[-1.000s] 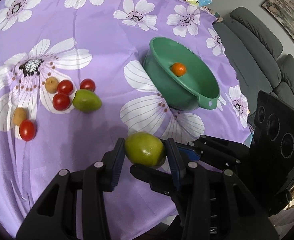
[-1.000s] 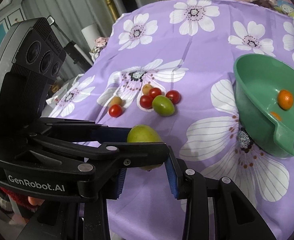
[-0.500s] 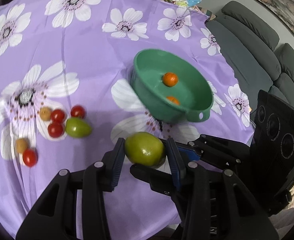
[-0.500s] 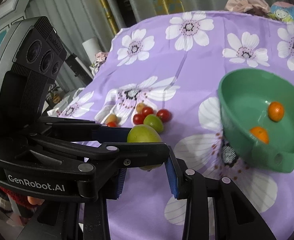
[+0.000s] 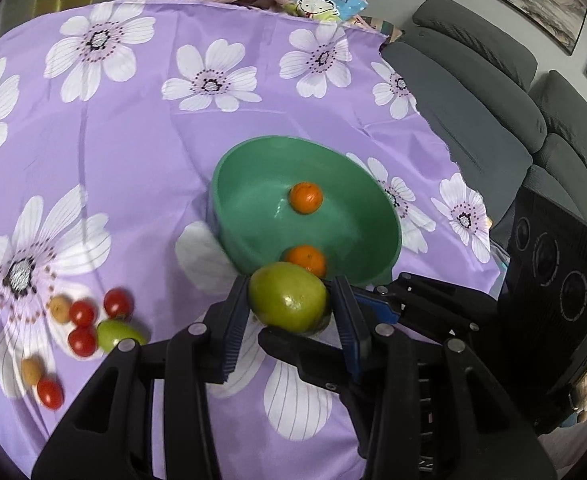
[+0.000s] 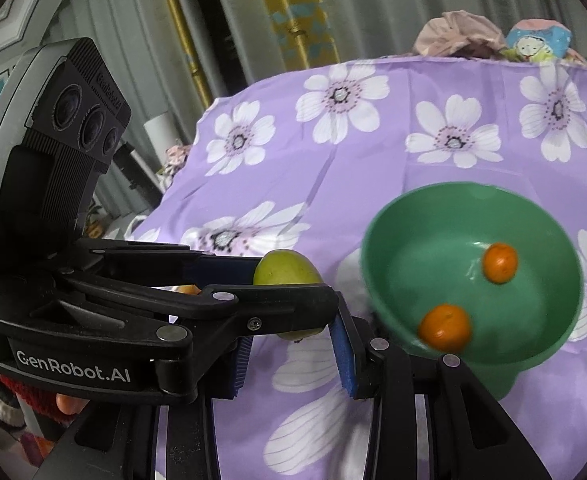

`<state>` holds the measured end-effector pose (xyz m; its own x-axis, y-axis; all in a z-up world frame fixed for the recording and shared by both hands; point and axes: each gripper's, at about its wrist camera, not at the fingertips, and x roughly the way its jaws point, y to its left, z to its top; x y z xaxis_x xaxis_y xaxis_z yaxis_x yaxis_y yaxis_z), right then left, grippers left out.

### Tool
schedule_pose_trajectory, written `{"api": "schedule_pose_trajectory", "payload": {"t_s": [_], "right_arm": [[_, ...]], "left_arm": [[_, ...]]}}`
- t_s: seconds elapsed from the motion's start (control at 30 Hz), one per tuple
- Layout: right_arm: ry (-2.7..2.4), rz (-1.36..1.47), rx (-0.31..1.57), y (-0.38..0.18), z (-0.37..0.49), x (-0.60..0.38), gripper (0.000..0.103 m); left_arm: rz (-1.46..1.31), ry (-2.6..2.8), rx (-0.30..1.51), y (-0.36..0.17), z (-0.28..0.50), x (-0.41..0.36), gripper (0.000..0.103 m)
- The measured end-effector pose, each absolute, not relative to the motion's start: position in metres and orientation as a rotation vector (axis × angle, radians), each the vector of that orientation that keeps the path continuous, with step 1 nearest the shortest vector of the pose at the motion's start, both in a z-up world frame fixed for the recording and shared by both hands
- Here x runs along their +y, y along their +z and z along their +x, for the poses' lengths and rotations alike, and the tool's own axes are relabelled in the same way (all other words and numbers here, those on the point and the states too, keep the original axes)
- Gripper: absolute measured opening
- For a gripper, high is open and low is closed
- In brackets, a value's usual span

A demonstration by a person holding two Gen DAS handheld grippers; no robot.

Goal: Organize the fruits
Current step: 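Carry the green plum with the left tool over the green bowl, then open the left tool to drop the green plum into the bowl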

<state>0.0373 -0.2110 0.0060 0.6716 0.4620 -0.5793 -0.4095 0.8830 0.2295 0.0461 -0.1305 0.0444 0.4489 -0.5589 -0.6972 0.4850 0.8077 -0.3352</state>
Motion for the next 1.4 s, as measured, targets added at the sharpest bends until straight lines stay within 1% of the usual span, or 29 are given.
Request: {"api": "schedule_pose_trajectory", "payload": {"t_s": [0.47, 0.83, 1.2, 1.37, 1.4], "right_arm": [[0.41, 0.104, 0.631, 0.013, 0.068, -0.239, 0.038], [0.335, 0.133, 0.711, -0.004, 0.095, -0.254, 0.038], [0.305, 0.127, 0.75, -0.01, 0.098, -0.256, 0.038], [0.281, 0.108, 0.768, -0.012, 0.099, -0.253, 0.038], [0.28, 0.107, 0.767, -0.012, 0.099, -0.253, 0.038]], "left_arm": [[-0.061, -0.705, 0.865, 0.051, 0.09, -0.163, 0.041], [-0.099, -0.729, 0.945, 0.026, 0.121, -0.178, 0.04], [-0.115, -0.731, 0.976, 0.017, 0.125, -0.182, 0.04], [-0.13, -0.727, 0.992, 0.013, 0.127, -0.181, 0.039], [-0.129, -0.723, 0.992, 0.013, 0.126, -0.181, 0.041]]}}
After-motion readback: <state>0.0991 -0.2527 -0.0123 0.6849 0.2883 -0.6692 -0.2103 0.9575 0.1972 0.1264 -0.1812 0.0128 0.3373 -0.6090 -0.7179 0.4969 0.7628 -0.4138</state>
